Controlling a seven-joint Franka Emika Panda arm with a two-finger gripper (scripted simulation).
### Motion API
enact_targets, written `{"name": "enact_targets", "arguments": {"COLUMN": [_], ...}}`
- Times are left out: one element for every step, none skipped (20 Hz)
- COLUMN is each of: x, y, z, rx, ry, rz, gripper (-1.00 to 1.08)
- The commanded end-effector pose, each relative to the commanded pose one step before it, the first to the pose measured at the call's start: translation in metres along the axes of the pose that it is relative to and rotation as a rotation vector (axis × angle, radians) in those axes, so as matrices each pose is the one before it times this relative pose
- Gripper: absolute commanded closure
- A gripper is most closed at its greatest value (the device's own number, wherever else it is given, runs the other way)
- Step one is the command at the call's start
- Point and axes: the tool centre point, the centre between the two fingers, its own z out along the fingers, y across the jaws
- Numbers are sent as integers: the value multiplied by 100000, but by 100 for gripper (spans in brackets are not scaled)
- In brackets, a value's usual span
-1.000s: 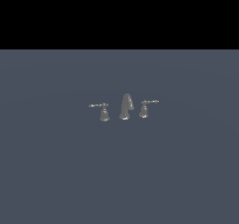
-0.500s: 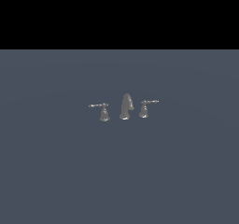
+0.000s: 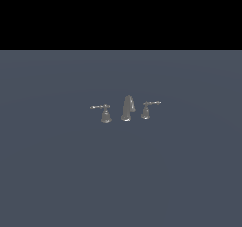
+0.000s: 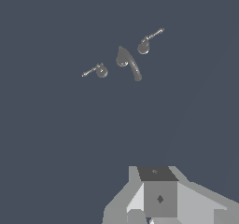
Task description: Turn on the faucet by rotating a designated handle.
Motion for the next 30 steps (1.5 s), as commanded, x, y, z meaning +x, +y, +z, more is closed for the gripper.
{"name": "enact_targets", "arguments": {"x": [1617, 625, 619, 613, 609, 605, 603, 600, 599, 598, 597, 597, 598, 598, 600, 602, 604, 607, 610, 614, 617, 622, 626, 630, 635, 640, 645, 649, 655, 660], "y": [-535, -208, -206, -203, -201, -200, -198, -196, -195, -194, -193, -192, -191, -190, -189, -189, -189, -189, -188, -188, -188, -188, -189, -189, -190, -190, -191, -192, -193, -194], "z": [1751, 663, 655, 649, 643, 638, 633, 630, 627, 625, 623, 621, 621, 620, 620, 621, 622, 623, 625, 627, 629, 631, 634, 637, 639, 642, 645, 648, 651, 653], "rx": [-101, -66, -66, -66, -66, -67, -68, -69, -70, -72, -74, -76, -79, -82, -85, -88, -91, -95, -98, -102, -105, -109, -112, -115, -118, -121, -123, -124, -126, -126], "ry": [173, 45, 45, 45, 45, 45, 45, 45, 46, 47, 48, 49, 50, 52, 53, 55, 57, 59, 62, 64, 67, 69, 72, 75, 77, 79, 81, 83, 84, 85], "rz": [5637, 2135, 2110, 2090, 2072, 2056, 2045, 2034, 2027, 2021, 2015, 2014, 2013, 2013, 2017, 2020, 2025, 2030, 2038, 2047, 2056, 2068, 2078, 2090, 2102, 2116, 2129, 2141, 2155, 2170], "gripper": [108, 108, 108, 108, 108, 108, 108, 108, 108, 108, 108, 108, 108, 108, 108, 108, 108, 108, 108, 108, 108, 108, 108, 108, 108, 108, 108, 108, 108, 108]}}
